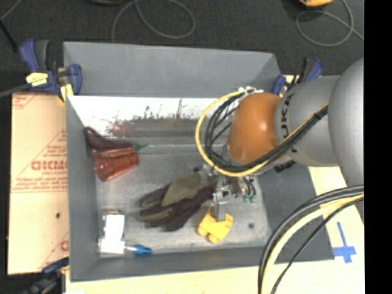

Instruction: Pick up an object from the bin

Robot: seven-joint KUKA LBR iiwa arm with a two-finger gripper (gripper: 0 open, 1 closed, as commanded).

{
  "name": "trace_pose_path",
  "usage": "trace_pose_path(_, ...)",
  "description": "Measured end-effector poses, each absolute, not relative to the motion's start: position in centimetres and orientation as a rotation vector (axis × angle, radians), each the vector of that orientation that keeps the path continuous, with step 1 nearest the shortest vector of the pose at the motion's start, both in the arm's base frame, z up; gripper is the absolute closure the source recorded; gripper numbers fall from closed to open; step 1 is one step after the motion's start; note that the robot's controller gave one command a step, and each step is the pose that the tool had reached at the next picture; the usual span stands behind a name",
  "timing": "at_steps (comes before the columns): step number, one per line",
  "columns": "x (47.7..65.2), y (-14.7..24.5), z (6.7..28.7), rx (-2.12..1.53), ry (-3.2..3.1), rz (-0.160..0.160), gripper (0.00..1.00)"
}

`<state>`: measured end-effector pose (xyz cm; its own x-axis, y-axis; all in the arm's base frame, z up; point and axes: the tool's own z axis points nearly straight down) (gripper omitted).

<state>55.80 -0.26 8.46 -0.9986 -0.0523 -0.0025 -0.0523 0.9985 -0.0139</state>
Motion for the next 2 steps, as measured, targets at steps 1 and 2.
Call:
trace_pose_path(1, 55.8, -0.26, 8.45, -0.085, 3.137, -0.022, 1.0)
trace_pose_path(2, 55.8, -0.25, 8.45, -0.087, 3.137, -0.022, 1.0)
